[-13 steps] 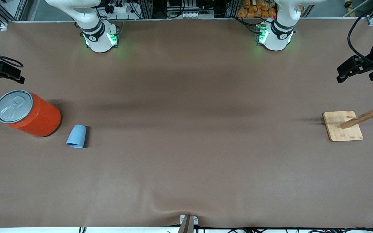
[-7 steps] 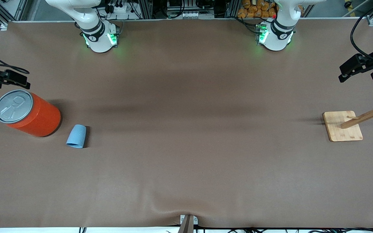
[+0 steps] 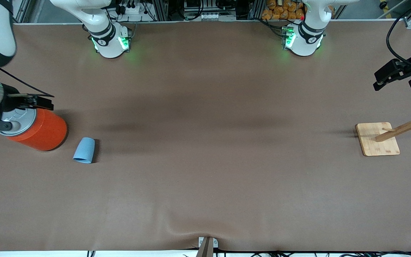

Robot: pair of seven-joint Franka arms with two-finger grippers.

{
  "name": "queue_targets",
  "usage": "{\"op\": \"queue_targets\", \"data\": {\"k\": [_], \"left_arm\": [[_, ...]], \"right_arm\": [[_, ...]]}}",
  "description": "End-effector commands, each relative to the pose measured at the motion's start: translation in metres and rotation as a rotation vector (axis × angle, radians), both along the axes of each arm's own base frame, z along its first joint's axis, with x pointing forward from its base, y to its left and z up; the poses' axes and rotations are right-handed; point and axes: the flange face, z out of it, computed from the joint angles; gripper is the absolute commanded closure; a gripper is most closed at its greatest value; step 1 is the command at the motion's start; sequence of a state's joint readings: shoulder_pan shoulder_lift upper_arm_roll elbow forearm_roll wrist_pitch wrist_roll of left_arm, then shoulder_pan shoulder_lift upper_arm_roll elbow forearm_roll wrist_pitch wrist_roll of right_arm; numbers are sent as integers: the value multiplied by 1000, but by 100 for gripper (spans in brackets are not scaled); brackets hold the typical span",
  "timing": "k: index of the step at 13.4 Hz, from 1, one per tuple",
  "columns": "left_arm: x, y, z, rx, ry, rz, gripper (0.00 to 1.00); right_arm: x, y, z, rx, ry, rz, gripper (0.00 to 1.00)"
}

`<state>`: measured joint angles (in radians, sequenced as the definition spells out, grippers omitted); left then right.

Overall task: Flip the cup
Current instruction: 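Lower the right gripper around the light blue cup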

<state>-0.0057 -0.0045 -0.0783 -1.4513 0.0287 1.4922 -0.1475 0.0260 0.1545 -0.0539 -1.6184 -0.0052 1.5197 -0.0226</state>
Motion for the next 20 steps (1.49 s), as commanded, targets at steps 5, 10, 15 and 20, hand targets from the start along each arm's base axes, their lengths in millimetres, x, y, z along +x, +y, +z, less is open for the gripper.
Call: {"op": "queue_targets", "data": {"k": [5,10,15,20], "left_arm": [[-7,-1,7,-14,-1,-21,0],[-6,-4,6,-14,3,-25,0],[-6,-6,6,-14,1,-30,0],[-7,-6,6,-14,0,-30,0]], "right_arm": [[28,-6,-138,-5,44,86,0],[32,-29,-233,4,20,96,0],[38,-26,-287,0,-10,104,0],[44,-18,-309,2,-44,94,0]]}}
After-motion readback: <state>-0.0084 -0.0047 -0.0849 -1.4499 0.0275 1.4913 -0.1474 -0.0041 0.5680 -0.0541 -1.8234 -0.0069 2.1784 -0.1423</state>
